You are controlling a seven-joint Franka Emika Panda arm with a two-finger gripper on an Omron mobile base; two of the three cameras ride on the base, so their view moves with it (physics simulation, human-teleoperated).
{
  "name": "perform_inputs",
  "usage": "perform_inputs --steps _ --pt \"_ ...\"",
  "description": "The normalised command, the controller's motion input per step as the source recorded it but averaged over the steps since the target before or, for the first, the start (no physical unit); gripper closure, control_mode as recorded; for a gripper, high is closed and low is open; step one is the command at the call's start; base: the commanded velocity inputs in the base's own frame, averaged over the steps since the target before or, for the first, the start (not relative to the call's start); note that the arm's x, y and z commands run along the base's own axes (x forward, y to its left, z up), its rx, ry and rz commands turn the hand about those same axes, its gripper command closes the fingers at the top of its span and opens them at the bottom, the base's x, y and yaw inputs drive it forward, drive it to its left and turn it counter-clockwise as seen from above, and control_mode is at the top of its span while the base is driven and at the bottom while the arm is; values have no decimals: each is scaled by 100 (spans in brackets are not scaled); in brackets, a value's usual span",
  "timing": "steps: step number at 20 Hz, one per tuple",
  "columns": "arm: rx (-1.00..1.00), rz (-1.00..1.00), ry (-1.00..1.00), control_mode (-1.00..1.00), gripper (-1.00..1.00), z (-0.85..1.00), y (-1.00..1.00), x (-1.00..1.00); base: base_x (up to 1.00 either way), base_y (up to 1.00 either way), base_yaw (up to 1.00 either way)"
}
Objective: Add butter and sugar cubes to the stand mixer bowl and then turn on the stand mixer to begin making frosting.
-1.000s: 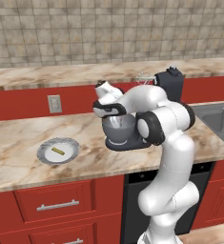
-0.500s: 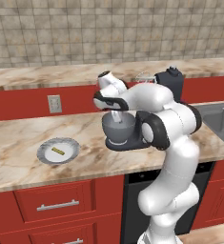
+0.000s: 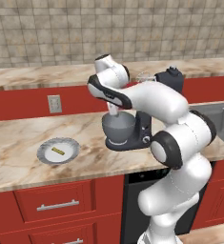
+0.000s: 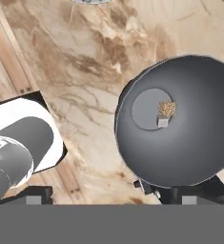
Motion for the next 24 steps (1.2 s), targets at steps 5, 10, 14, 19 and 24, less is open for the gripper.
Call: perform_inputs --steps 5,10,14,19,24 --pt "0 -15 0 -100 -100 7 75 -90 0 0 0" --pt "0 -20 1 -100 -100 -5 79 -62 0 0 0" --pt "0 -19 7 -100 -100 -30 69 -17 0 0 0" --pt "0 -16 7 -100 -100 -44 60 5 0 0 0" --pt "0 -10 2 -100 -100 -56 62 23 0 0 0"
